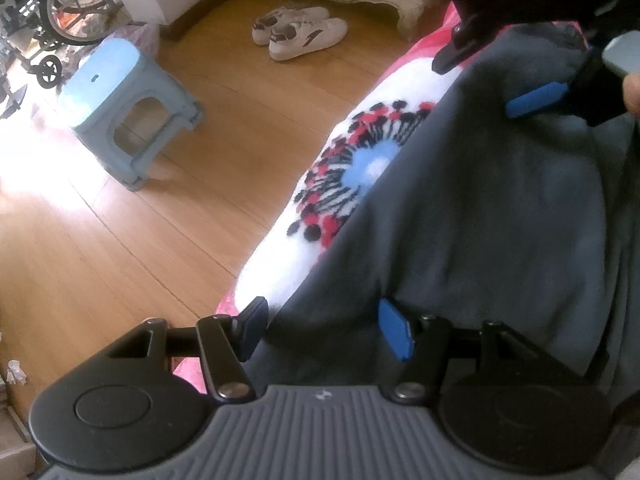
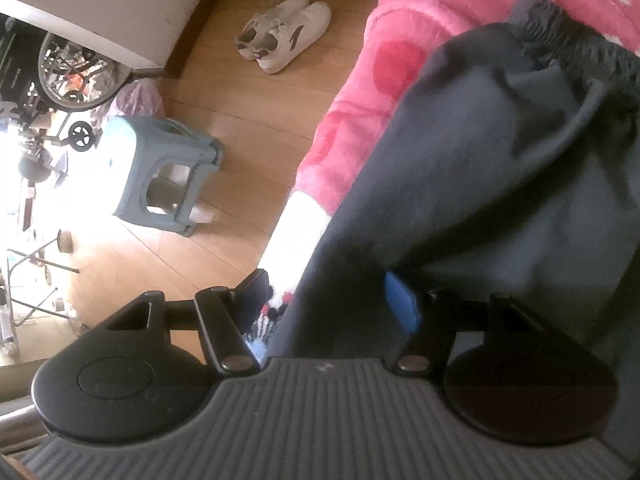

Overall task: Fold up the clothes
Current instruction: 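Grasp the trouser edge with the left gripper while the right gripper grasps the waistband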

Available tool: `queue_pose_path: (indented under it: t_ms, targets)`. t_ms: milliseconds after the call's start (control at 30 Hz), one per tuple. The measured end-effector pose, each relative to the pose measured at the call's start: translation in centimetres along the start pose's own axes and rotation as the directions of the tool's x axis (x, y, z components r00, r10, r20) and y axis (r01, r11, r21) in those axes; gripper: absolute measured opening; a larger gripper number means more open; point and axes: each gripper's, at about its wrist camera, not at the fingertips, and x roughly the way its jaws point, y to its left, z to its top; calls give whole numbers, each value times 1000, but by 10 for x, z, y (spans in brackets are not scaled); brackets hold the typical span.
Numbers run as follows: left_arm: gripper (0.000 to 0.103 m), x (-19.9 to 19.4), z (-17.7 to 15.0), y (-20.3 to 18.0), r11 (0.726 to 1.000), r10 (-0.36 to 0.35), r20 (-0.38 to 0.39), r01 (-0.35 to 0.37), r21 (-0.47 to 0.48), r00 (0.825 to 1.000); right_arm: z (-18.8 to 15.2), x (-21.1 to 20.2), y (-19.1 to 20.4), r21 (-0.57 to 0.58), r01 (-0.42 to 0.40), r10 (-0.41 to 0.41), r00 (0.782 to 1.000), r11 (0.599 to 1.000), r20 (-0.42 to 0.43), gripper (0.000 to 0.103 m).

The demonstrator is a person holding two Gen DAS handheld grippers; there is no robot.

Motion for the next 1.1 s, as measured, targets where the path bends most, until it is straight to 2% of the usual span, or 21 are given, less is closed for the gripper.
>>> queue_pose_path:
  t_ms: [333, 500, 733, 900, 967, 1100]
  targets:
    - [62, 0, -7, 10, 998, -63, 35, 63, 1, 997, 5, 1, -13, 32, -56, 57, 998, 998, -28, 68]
    - [61, 2, -8, 6, 997, -67, 53, 64, 51, 996, 14, 1, -26, 99, -107, 113, 992, 989, -64, 68]
    - [57, 2, -12, -1, 987, -67, 99, 51, 153, 993, 18, 3, -27, 119, -111, 122, 988, 987, -95, 69]
    - [40, 1, -16, -9, 974, -77, 134, 46, 222, 988, 15, 6, -22, 127, -78, 88, 993, 989, -77, 69]
    - [28, 0, -18, -14, 967, -76, 148, 36, 253, 986, 14, 8, -18, 114, -63, 71, 995, 992, -71, 70]
    - [16, -2, -21, -21, 953, -67, 170, 12, 302, 983, 11, 11, -11, 71, -32, 36, 997, 997, -63, 70]
